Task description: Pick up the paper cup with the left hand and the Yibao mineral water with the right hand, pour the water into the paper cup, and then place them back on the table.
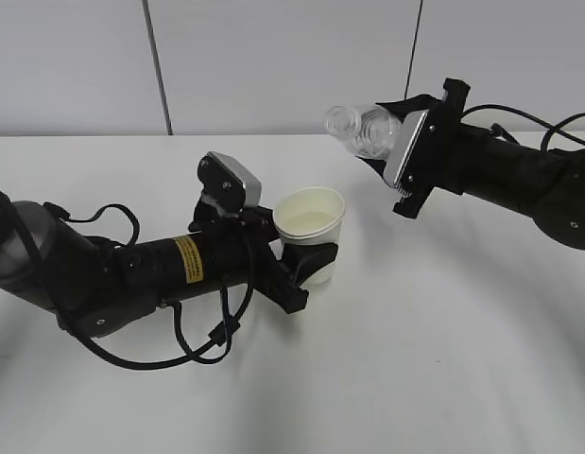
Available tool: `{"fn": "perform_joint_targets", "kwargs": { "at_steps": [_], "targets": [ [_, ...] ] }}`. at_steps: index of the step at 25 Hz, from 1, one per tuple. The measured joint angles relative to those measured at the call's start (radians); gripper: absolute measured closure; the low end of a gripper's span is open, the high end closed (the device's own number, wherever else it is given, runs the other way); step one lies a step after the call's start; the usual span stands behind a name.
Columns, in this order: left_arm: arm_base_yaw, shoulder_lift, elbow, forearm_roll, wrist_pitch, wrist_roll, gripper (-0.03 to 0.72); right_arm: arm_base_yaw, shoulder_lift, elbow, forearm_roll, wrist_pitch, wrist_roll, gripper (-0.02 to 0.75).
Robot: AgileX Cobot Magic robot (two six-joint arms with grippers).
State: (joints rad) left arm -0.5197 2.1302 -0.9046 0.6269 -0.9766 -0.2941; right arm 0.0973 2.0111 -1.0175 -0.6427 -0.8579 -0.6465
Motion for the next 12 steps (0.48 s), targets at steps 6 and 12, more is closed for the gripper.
{"fn": "perform_joint_targets", "kwargs": {
  "at_steps": [6, 12],
  "targets": [
    [0.000, 0.000, 0.000, -0.043, 0.001, 0.000, 0.278, 0.000, 0.000, 0.000, 0.002, 0.000, 0.240, 0.266],
    [0.000, 0.000, 0.000, -0.088, 0.001, 0.000, 0.278, 0.000, 0.000, 0.000, 0.002, -0.002, 0.432, 0.266]
  ]
}}
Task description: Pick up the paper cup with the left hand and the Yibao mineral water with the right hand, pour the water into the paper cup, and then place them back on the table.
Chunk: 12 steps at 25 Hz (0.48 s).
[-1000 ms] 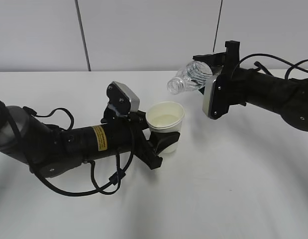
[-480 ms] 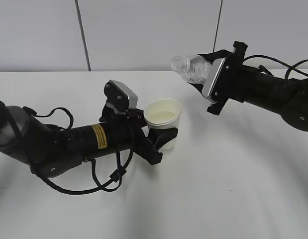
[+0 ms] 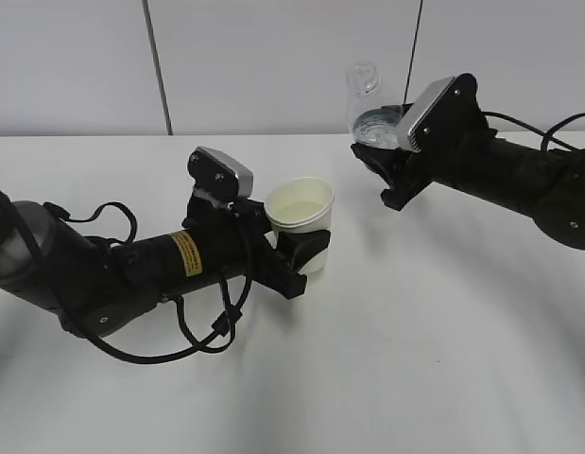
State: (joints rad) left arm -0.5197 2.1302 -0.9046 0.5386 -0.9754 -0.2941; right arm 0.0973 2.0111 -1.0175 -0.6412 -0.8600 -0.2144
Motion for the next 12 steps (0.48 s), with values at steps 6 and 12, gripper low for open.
{"fn": "perform_joint_targets", "kwargs": {
  "at_steps": [6, 12],
  "targets": [
    [0.006, 0.000, 0.000, -0.025, 0.003, 0.000, 0.278, 0.000, 0.000, 0.000, 0.000, 0.020, 0.252, 0.266],
    [0.054, 0.000, 0.000, -0.028, 0.003, 0.000, 0.278, 0.000, 0.000, 0.000, 0.000, 0.024, 0.502, 0.266]
  ]
}}
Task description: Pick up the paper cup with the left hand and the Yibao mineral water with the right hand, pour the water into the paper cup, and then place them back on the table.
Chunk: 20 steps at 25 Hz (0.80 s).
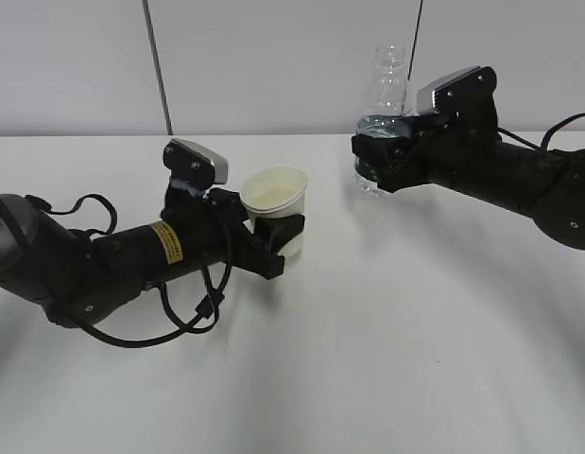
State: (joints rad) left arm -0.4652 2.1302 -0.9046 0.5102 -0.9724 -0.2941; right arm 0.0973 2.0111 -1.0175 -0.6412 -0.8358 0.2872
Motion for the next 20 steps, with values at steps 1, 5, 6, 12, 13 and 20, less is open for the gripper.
{"fn": "perform_joint_targets", "kwargs": {
  "at_steps": [1, 5, 6, 12, 13, 20],
  "targets": [
    [0.012, 0.000, 0.000, -0.001, 0.000, 0.000, 0.278, 0.000, 0.000, 0.000, 0.000, 0.000, 0.000, 0.266],
    [0.059, 0.000, 0.000, -0.003, 0.000, 0.000, 0.279, 0.000, 0.000, 0.000, -0.018, 0.001, 0.092, 0.266],
    [0.072, 0.000, 0.000, -0.003, 0.000, 0.000, 0.279, 0.000, 0.000, 0.000, -0.018, 0.001, 0.092, 0.266],
    [0.146, 0.000, 0.000, -0.004, 0.000, 0.002, 0.279, 0.000, 0.022, 0.000, -0.030, 0.004, 0.127, 0.266],
    [0.158, 0.000, 0.000, -0.004, 0.000, 0.006, 0.279, 0.000, 0.024, 0.000, -0.030, 0.004, 0.127, 0.266],
    [0.237, 0.000, 0.000, -0.004, 0.029, 0.038, 0.279, 0.000, 0.039, 0.000, -0.028, 0.012, 0.131, 0.266]
  ]
}}
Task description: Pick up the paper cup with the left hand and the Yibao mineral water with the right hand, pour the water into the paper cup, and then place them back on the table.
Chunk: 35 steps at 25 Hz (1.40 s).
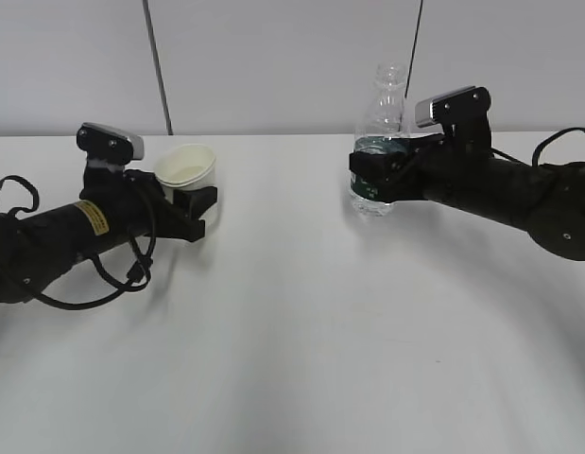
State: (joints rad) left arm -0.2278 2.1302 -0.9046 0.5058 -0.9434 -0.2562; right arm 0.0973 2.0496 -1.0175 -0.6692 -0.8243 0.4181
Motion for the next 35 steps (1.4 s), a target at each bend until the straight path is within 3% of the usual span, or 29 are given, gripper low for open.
{"fn": "perform_joint_targets", "kwargs": {
  "at_steps": [10, 35],
  "targets": [
    [0.079, 0.000, 0.000, -0.015, 0.047, 0.012, 0.279, 0.000, 0.057, 0.000, 0.059, 0.000, 0.000, 0.266],
    [0.083, 0.041, -0.001, -0.041, 0.032, 0.038, 0.260, 0.000, 0.064, 0.000, 0.090, -0.011, 0.000, 0.266]
  ]
}}
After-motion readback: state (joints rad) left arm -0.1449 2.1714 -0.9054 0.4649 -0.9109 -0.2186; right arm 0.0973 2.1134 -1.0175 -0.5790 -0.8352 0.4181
